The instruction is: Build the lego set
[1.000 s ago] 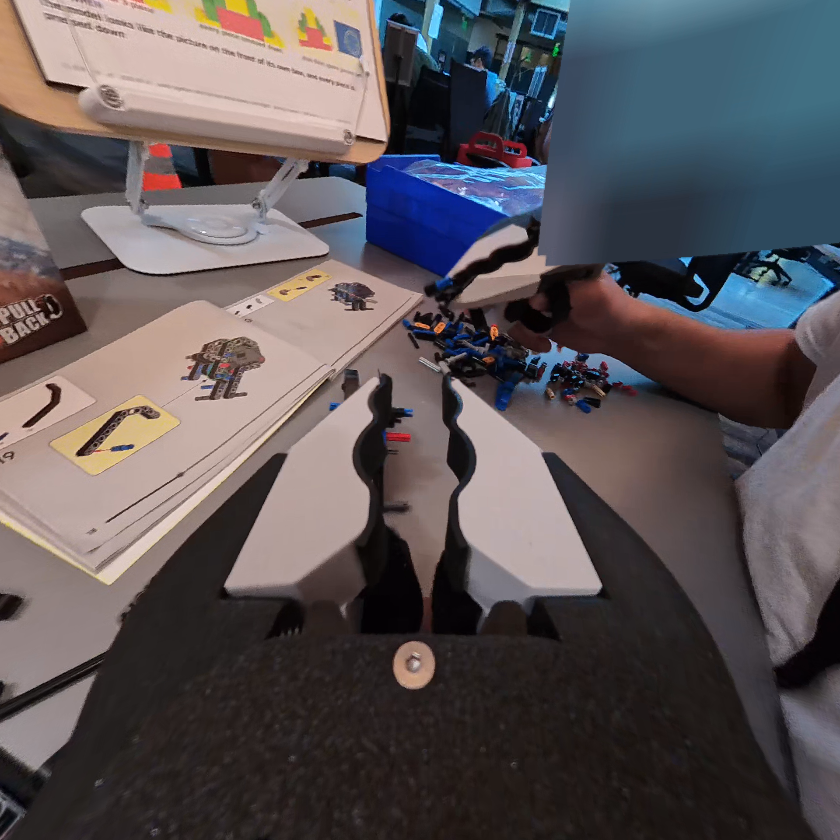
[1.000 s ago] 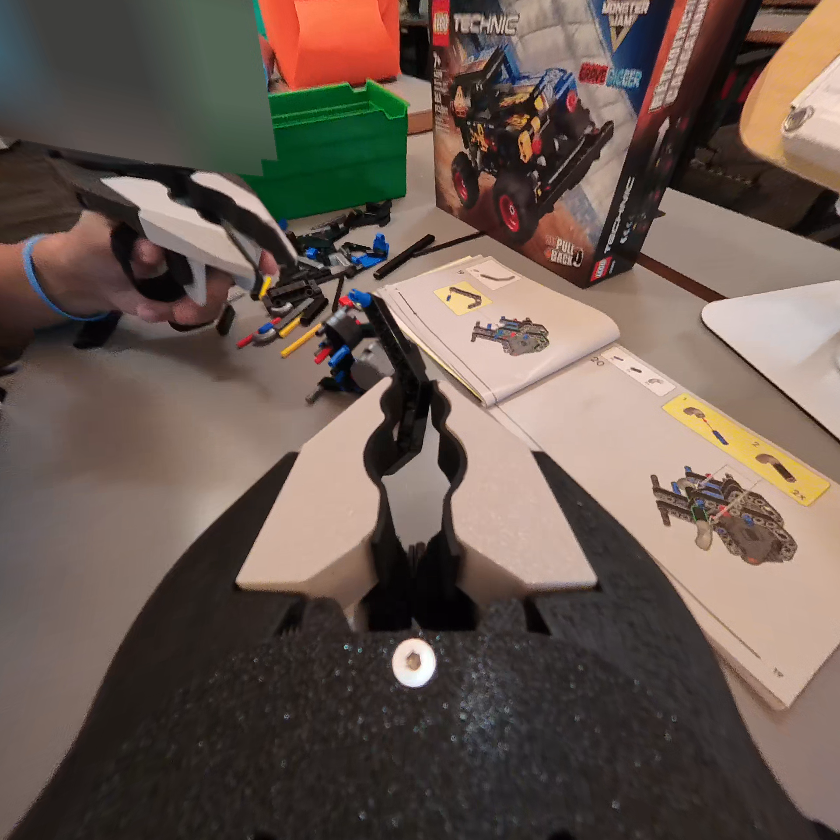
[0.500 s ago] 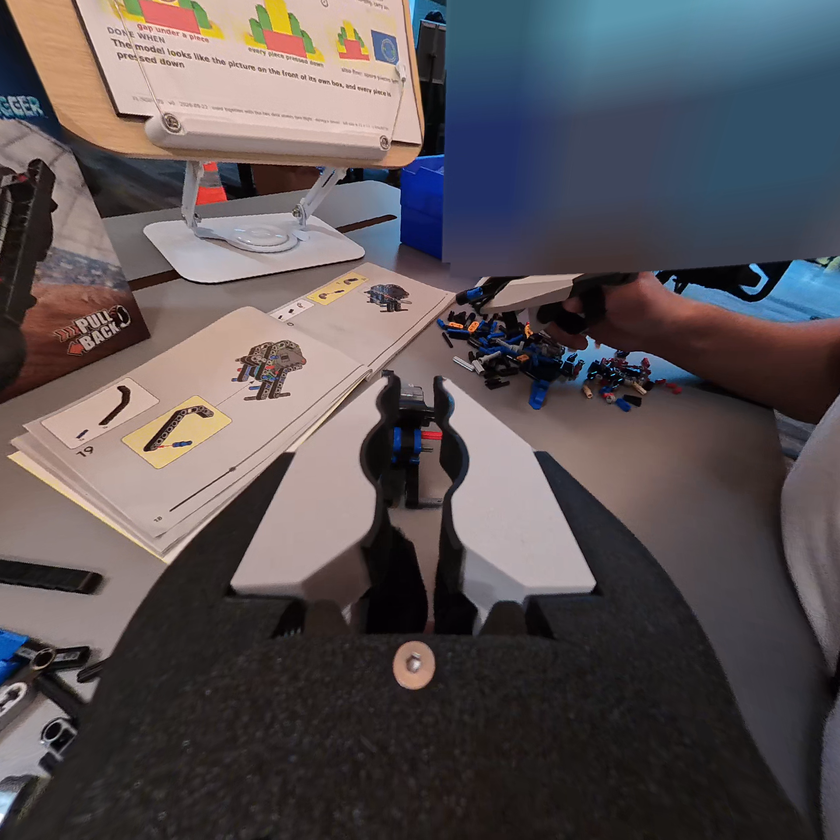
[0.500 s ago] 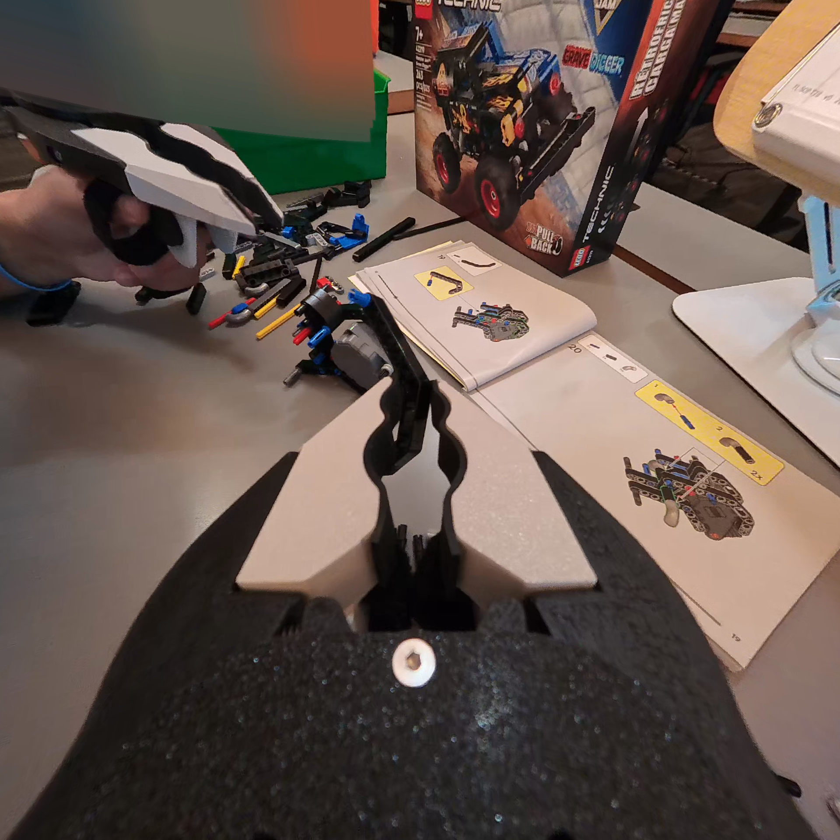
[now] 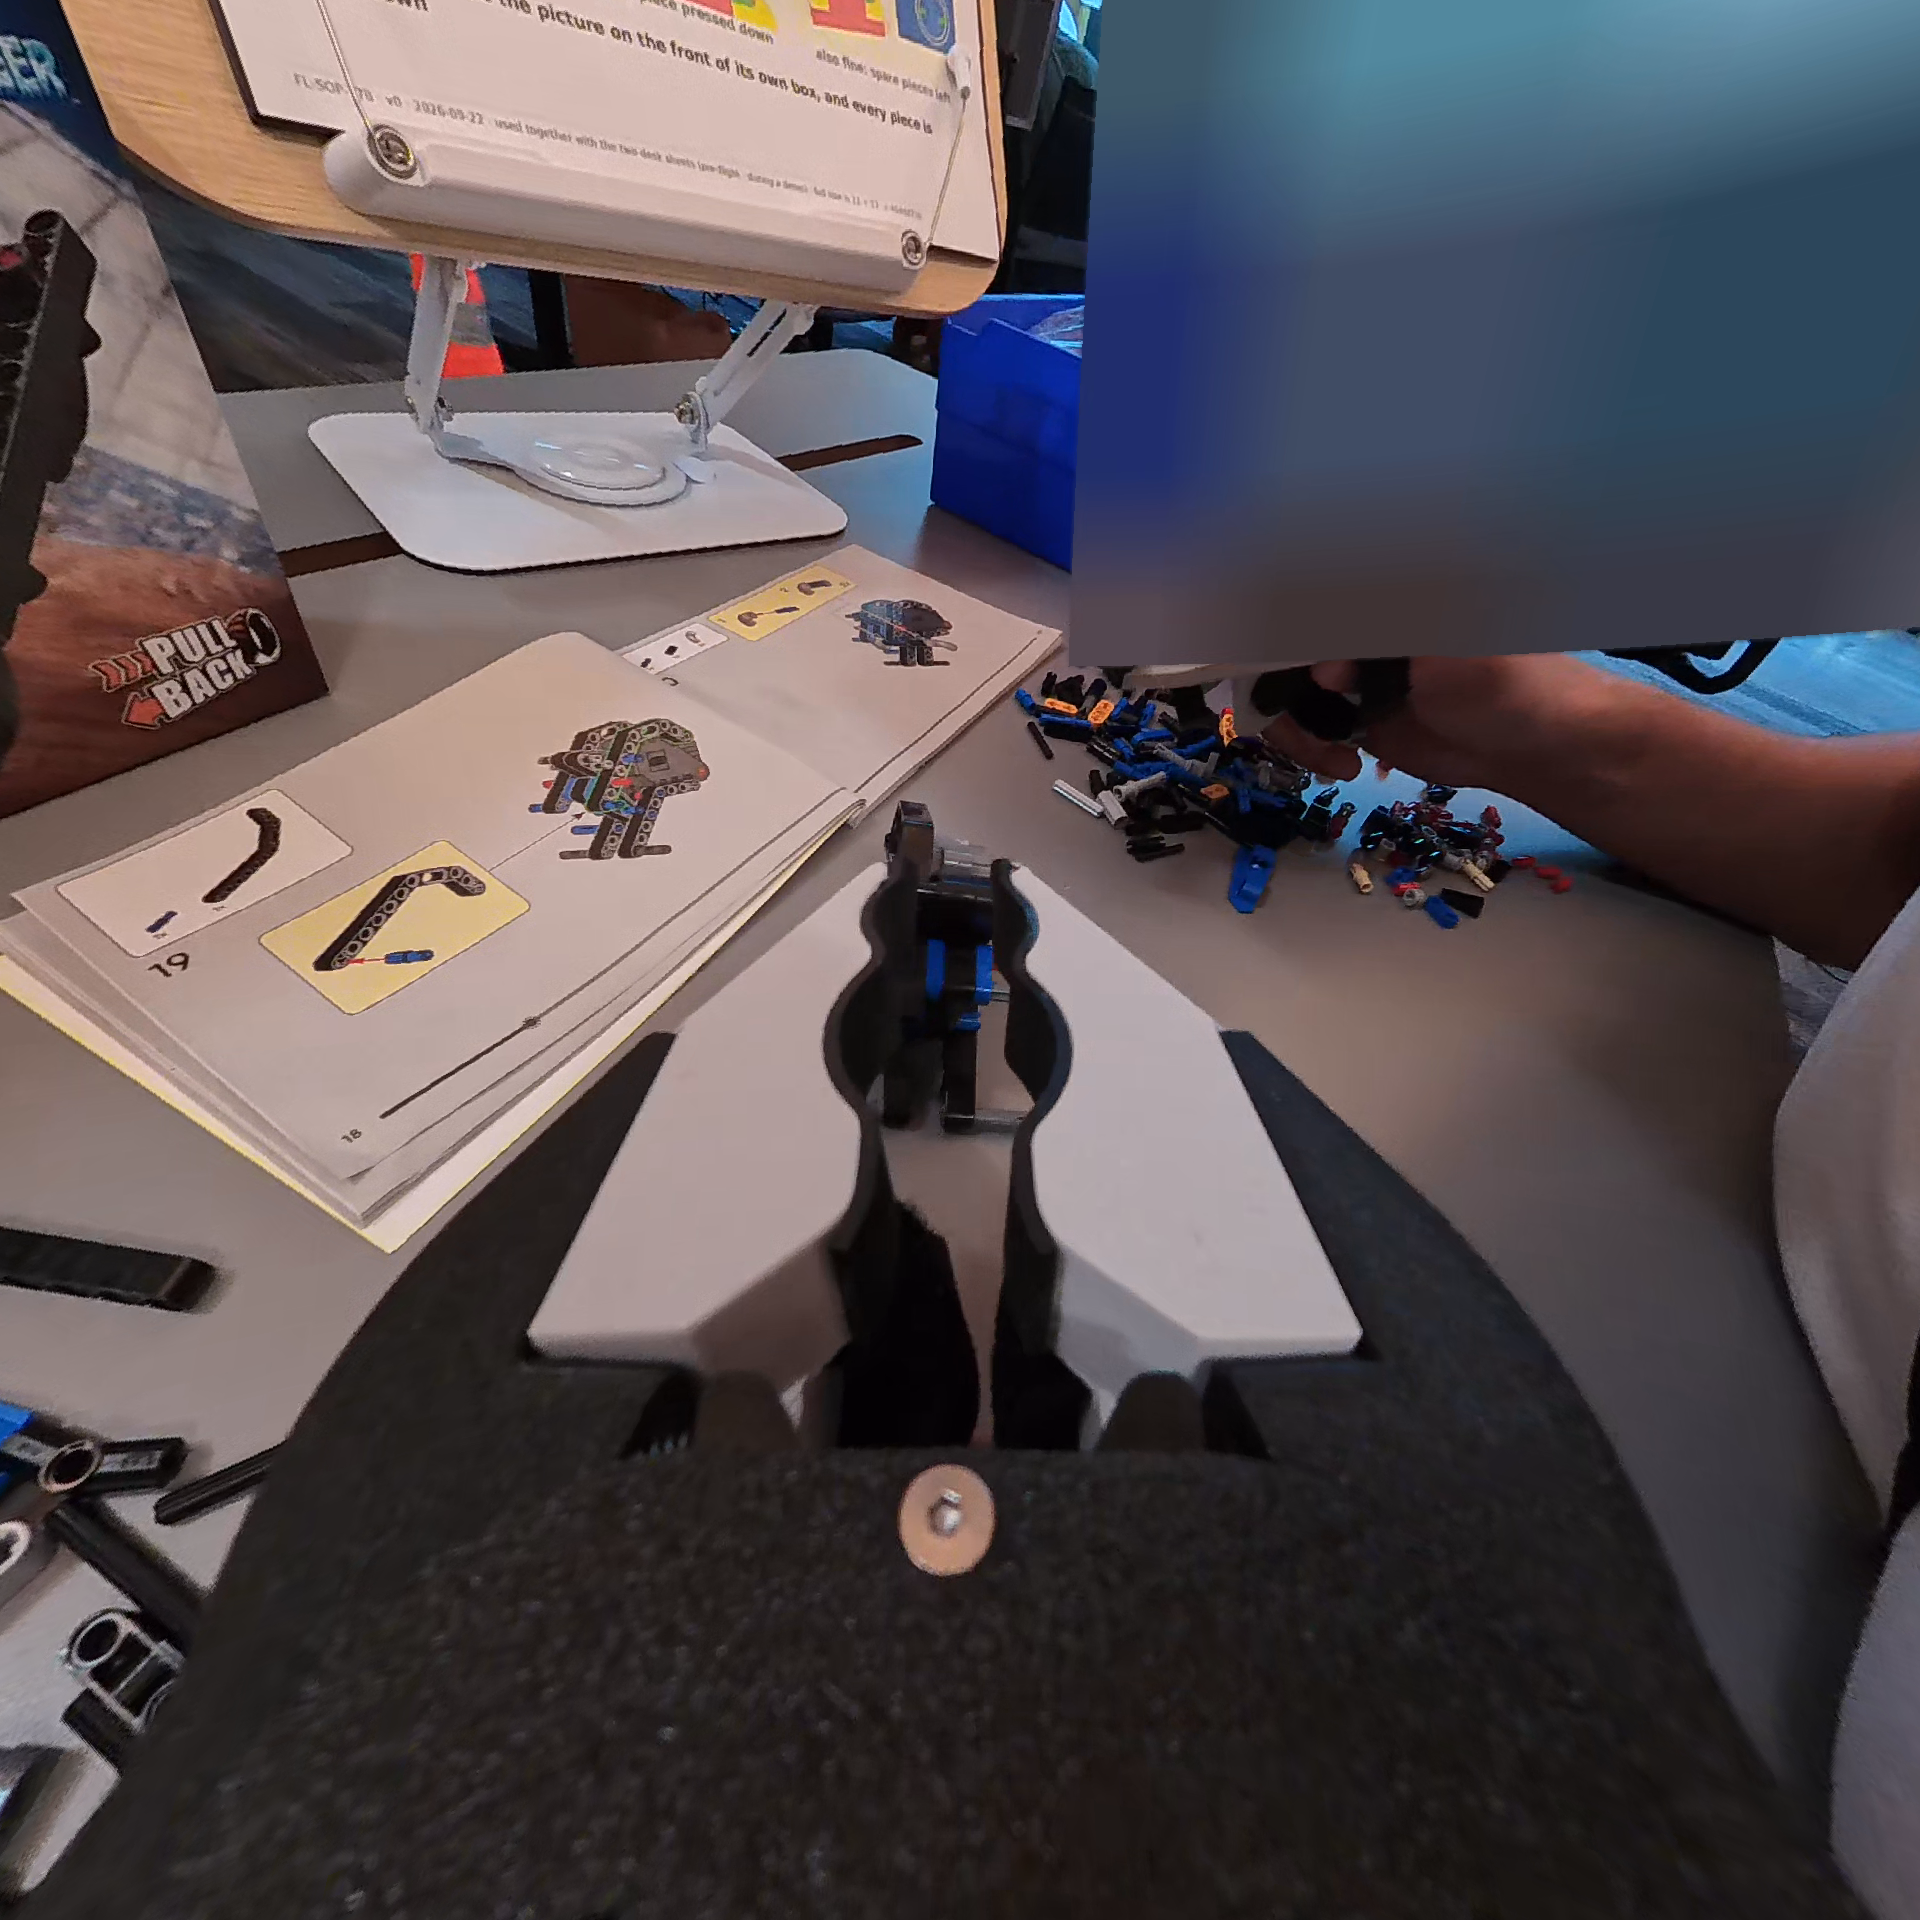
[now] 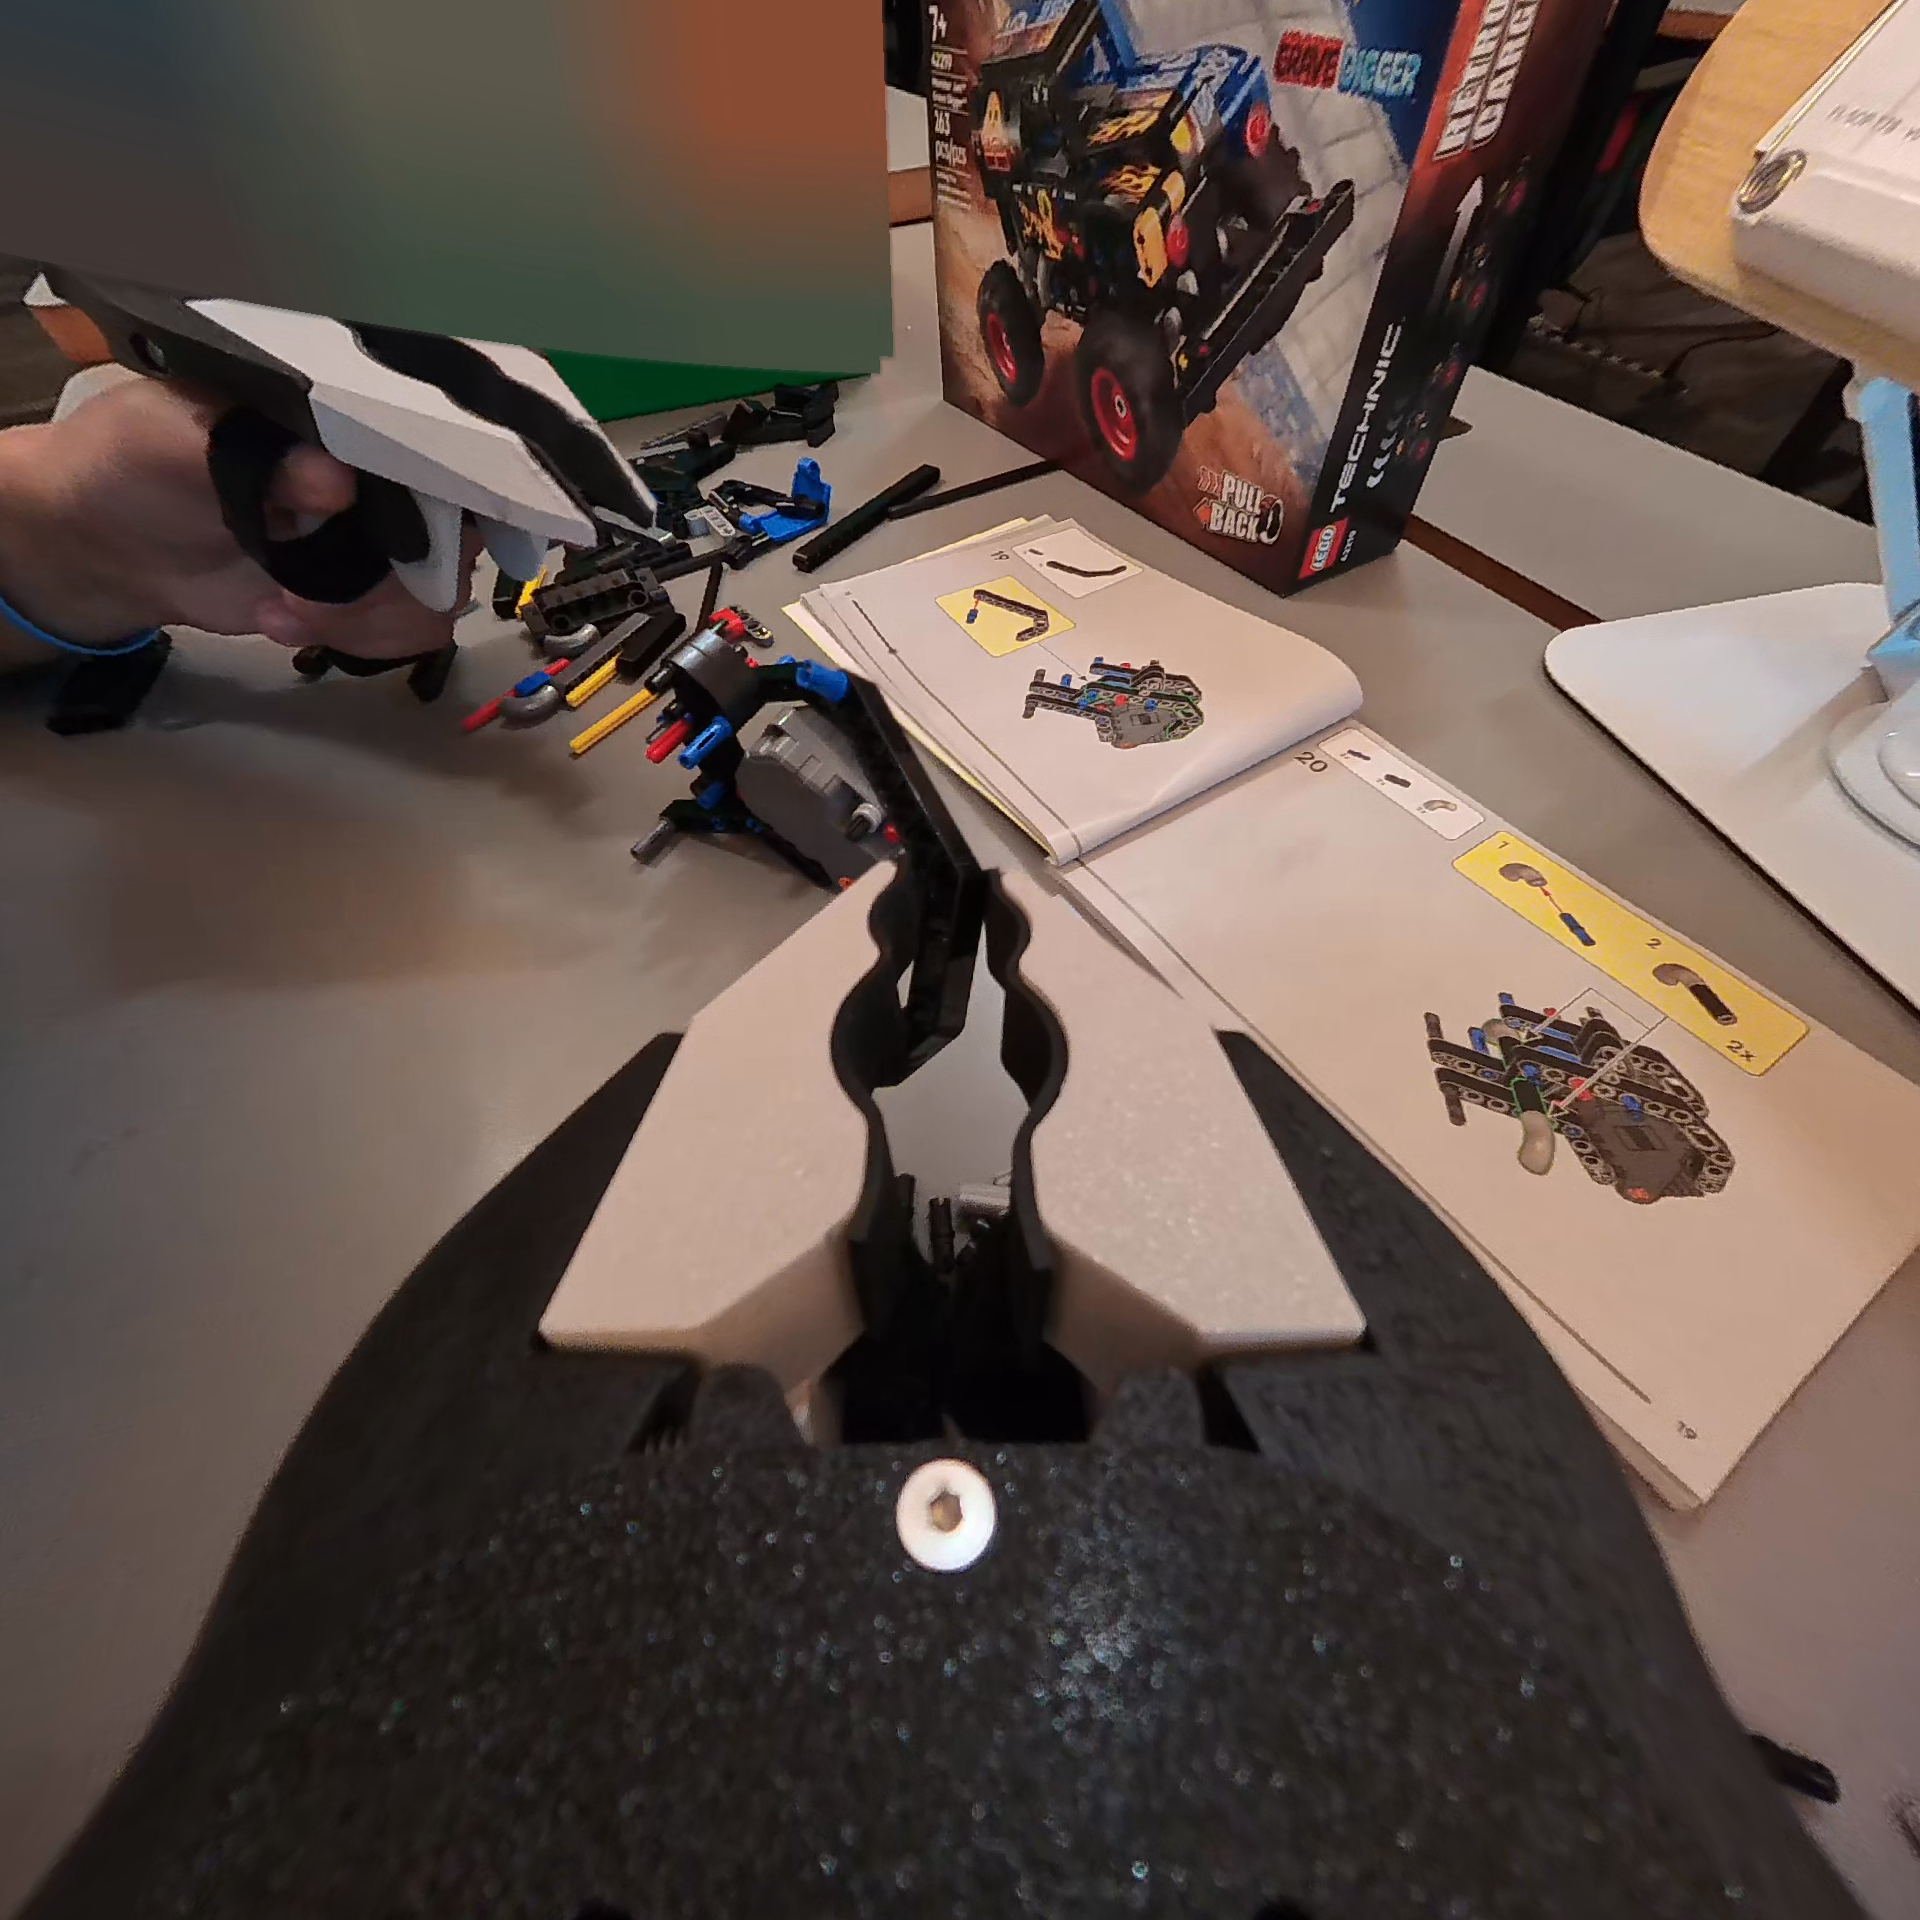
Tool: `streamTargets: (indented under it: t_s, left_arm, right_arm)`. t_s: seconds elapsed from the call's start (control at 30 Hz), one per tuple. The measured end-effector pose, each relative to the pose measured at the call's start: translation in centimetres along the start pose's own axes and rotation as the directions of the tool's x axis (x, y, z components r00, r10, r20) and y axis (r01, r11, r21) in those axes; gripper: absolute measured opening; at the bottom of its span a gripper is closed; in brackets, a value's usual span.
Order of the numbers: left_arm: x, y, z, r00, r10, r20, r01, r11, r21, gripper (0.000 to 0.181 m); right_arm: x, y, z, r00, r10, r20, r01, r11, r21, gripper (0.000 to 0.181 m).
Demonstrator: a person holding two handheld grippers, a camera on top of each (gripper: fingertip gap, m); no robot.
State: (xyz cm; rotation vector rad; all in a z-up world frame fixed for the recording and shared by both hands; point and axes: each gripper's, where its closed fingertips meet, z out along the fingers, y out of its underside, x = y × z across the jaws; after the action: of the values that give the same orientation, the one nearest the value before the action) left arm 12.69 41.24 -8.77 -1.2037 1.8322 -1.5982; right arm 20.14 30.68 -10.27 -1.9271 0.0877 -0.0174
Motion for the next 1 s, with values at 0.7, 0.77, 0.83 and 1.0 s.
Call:
streamTargets:
  t_s: [0.7,0.77,0.83,1.0]
  left_arm:
    - [3.3,1.0,-0.1,0.978,0.185,-0.099,-0.195,0.975,-0.110,0.015]
    - [5.1,1.0,-0.1,0.963,0.223,-0.150,-0.238,0.967,-0.088,0.017]
    - [6.3,1.4,-0.1,0.947,0.260,-0.186,-0.282,0.955,-0.098,0.017]
    - [8.2,1.8,-0.1,0.935,0.234,-0.266,-0.269,0.958,-0.100,0.019]
  right_arm:
    - [-7.4,0.8,2.3,0.858,-0.510,0.068,0.514,0.856,-0.060,0.011]
    - [-8.3,0.8,2.5,0.828,-0.556,0.075,0.561,0.825,-0.066,0.011]
    - [-9.1,0.9,2.6,0.786,-0.614,0.073,0.619,0.783,-0.061,0.011]
    - [-10.0,0.4,2.9,0.681,-0.732,0.025,0.732,0.680,-0.038,0.010]
